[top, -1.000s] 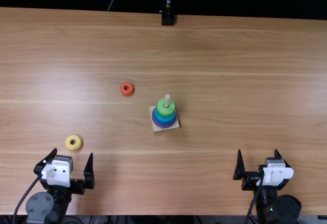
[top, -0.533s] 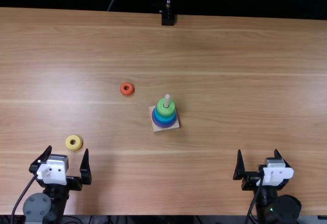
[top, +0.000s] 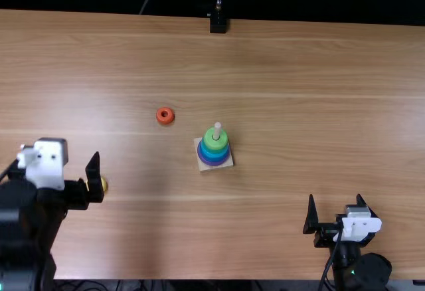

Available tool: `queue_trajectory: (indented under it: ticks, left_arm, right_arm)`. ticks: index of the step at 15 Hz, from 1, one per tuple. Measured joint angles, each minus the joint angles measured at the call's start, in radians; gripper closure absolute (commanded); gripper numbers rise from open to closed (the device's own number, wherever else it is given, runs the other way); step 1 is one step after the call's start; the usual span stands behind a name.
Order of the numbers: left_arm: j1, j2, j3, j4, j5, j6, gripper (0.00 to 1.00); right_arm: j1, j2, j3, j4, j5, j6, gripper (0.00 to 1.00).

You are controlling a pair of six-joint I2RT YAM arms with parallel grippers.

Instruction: Build the Hanoi tower: stack the rings onto the peg from bottom to top in this color order: purple, dark blue, light blue, dark green, light green, yellow, orange.

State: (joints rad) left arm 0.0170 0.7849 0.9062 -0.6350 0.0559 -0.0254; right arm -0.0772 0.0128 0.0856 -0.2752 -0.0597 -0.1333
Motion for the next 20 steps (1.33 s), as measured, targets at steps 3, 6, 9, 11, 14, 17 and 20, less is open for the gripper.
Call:
queue_trajectory:
  ticks: [3, 6, 9, 11, 14, 17, 20]
  left_arm:
    - [0.124, 0.283, 0.130, -0.330, 0.007, 0.002, 0.00]
    - [0.153, 0.459, 0.150, -0.356, 0.080, 0.003, 0.00]
    - [0.130, 0.564, 0.148, -0.352, 0.091, 0.003, 0.00]
    - [0.065, 0.608, 0.132, -0.336, 0.042, 0.004, 0.00]
    - [0.035, 0.642, 0.068, -0.209, -0.020, 0.007, 0.00]
    - [0.035, 0.710, 0.028, -0.095, -0.039, 0.007, 0.00]
    - [0.004, 0.760, 0.028, -0.091, -0.048, 0.009, 0.00]
  right_arm:
    - [0.000, 0.000, 0.000, 0.000, -0.001, 0.000, 0.00]
    - [0.000, 0.000, 0.000, 0.000, -0.001, 0.000, 0.00]
    - [0.000, 0.000, 0.000, 0.000, 0.000, 0.000, 0.00]
    - [0.000, 0.000, 0.000, 0.000, 0.000, 0.000, 0.00]
    - [0.000, 0.000, 0.000, 0.000, 0.000, 0.000, 0.00]
    - [0.000, 0.000, 0.000, 0.000, 0.000, 0.000, 0.00]
    - [0.000, 0.000, 0.000, 0.000, 0.000, -0.001, 0.00]
